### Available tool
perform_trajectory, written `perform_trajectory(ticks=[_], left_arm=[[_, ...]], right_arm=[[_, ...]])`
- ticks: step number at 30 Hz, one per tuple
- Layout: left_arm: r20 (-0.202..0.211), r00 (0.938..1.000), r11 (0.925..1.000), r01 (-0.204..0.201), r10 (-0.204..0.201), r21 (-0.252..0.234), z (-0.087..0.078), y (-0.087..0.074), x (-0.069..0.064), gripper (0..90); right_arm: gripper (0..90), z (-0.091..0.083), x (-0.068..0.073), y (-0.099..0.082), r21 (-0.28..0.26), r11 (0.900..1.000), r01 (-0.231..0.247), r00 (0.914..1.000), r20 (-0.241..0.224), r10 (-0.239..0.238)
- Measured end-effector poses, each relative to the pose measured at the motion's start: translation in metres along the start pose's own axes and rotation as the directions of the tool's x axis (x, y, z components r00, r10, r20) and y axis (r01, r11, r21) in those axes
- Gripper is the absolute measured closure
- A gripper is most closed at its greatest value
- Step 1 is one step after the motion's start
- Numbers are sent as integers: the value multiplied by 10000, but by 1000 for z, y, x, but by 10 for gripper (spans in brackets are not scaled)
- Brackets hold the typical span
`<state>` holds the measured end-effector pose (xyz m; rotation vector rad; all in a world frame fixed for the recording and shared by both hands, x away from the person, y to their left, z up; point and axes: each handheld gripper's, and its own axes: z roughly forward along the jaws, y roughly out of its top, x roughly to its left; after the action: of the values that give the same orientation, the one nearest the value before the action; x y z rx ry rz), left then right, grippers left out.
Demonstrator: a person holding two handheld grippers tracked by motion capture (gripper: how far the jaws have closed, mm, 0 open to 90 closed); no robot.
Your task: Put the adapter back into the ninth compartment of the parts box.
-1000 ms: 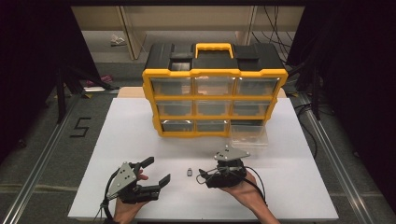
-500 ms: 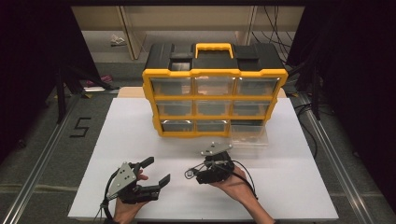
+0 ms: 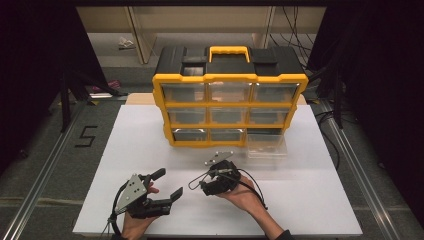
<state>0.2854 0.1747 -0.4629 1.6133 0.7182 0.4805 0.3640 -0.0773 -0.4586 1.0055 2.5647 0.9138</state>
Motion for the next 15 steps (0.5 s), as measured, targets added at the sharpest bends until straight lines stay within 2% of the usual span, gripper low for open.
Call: perform_trajectory(ticks=[7, 8, 11, 15], left_arm=[[-29, 10000, 9999, -9, 9, -108, -1, 1, 0, 165], [-36, 10000, 9999, -4, 4, -121, -1, 1, 1, 165], [-40, 10000, 10000, -70, 70, -33, 0, 0, 0, 165], [-41, 10000, 9999, -86, 86, -71, 0, 1, 0, 165]], right_arm=[[302, 12, 1, 4, 556, 9982, 240, 9997, 55, -243], [307, 13, 2, 5, 627, 9980, 36, 10000, 74, -40], [313, 17, 0, 6, 718, 9973, -130, 9999, -38, 133], [327, 23, 2, 9, 886, 9961, -44, 10000, 35, 41]])
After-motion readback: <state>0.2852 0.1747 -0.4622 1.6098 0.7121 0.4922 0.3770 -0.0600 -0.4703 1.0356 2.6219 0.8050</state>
